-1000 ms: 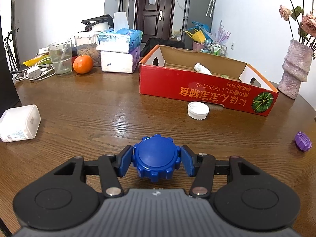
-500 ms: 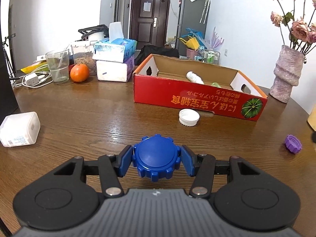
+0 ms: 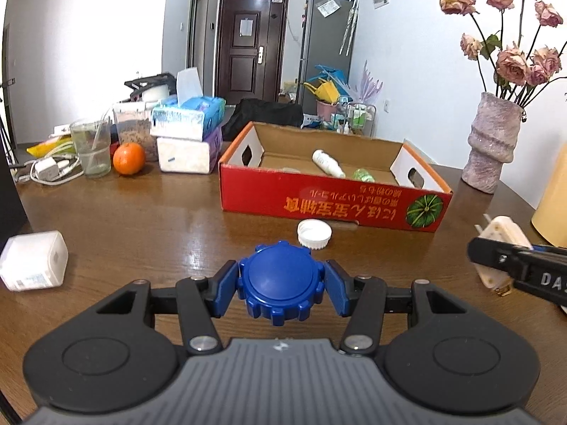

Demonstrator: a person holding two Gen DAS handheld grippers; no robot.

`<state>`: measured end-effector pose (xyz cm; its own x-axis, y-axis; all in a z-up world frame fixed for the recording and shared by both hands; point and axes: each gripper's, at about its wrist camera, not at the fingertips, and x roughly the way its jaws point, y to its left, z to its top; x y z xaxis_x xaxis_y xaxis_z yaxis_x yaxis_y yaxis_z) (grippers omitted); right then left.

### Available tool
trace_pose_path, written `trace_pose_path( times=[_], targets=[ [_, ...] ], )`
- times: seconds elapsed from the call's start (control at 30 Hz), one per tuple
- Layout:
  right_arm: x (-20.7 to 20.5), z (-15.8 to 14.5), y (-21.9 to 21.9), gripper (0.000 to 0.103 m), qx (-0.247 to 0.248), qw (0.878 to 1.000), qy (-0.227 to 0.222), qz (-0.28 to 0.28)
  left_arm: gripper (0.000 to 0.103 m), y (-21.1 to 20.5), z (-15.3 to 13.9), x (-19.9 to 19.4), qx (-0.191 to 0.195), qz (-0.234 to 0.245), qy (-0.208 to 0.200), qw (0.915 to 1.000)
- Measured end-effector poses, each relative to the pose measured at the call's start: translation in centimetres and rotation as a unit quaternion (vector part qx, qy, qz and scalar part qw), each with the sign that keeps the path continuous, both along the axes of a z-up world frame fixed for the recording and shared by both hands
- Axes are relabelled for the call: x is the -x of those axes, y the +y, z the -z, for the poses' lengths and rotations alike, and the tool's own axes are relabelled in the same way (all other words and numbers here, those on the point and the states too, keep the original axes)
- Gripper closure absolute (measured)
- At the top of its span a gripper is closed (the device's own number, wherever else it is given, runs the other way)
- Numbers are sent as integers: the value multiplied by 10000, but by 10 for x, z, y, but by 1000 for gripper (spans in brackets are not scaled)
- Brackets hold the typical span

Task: Organize rigid objects

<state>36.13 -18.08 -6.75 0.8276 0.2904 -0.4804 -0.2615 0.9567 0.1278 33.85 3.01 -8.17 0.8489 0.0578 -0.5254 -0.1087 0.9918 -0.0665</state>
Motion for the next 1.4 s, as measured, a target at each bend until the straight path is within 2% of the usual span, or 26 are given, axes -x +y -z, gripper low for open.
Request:
trace_pose_path(
  times=[0.3,0.6,1.4],
  targets=[
    [-9,-12,16,72,-99,9998,-177,-33,49,-2,-16,-11,-26,11,-170,9999],
    [-31,-20,20,72,-211,9988,-413,172,49,-4,-30,-37,-4,-13,-352,9994],
    [-131,-17,27,72,-417,9967,-573,392,49,7,-38,-136,435,-111,-555,9974]
  ],
)
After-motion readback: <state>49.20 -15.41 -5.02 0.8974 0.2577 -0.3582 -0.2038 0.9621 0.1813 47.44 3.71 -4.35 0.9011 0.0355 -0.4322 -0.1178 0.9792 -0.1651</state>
